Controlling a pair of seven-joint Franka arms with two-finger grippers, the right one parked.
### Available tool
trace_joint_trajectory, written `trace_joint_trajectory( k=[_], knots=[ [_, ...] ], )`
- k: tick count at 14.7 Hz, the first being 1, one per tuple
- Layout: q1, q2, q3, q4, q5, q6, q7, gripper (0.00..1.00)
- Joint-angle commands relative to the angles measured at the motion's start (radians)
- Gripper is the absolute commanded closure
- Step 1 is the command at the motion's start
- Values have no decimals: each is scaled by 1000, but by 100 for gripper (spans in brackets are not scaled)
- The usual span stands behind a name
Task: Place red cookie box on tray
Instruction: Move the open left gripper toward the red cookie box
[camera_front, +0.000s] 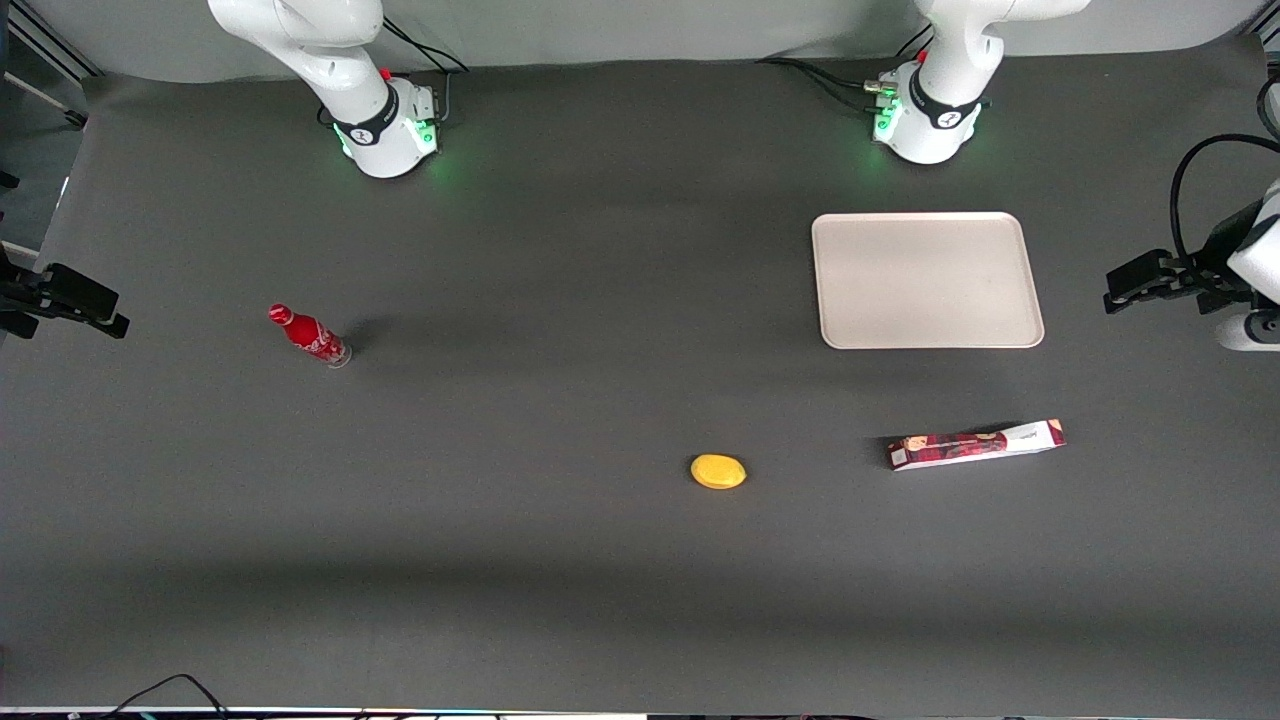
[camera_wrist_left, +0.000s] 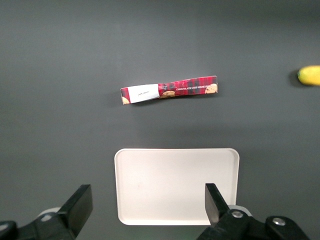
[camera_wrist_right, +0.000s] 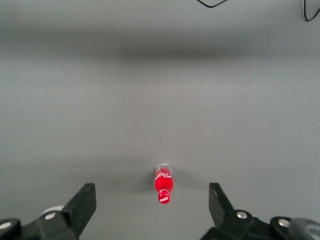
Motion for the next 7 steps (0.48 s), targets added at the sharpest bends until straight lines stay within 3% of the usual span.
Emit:
trace_joint_trajectory(
  k=[1, 7],
  knots=[
    [-4, 45, -3, 42, 2, -8, -324, 0],
    [-5, 179, -14, 48, 6, 17, -882, 0]
  ],
)
